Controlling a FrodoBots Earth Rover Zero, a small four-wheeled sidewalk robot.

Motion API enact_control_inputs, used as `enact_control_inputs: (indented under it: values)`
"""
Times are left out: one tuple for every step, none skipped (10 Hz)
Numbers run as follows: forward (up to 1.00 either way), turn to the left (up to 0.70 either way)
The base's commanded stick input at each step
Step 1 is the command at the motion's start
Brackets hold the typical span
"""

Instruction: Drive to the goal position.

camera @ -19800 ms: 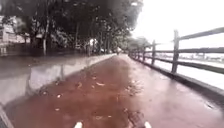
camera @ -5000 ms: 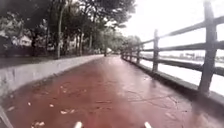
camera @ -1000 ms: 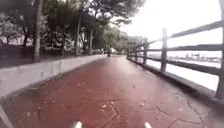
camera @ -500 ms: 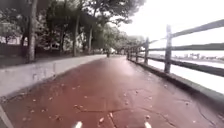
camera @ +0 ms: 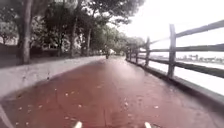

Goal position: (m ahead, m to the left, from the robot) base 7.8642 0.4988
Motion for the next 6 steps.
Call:
enact_control_inputs:
  values:
    - [0.5, 0.0]
    - [0.5, 0.0]
    - [0.5, 0.0]
    - [0.5, 0.0]
    - [0.5, 0.0]
    - [0.5, 0.0]
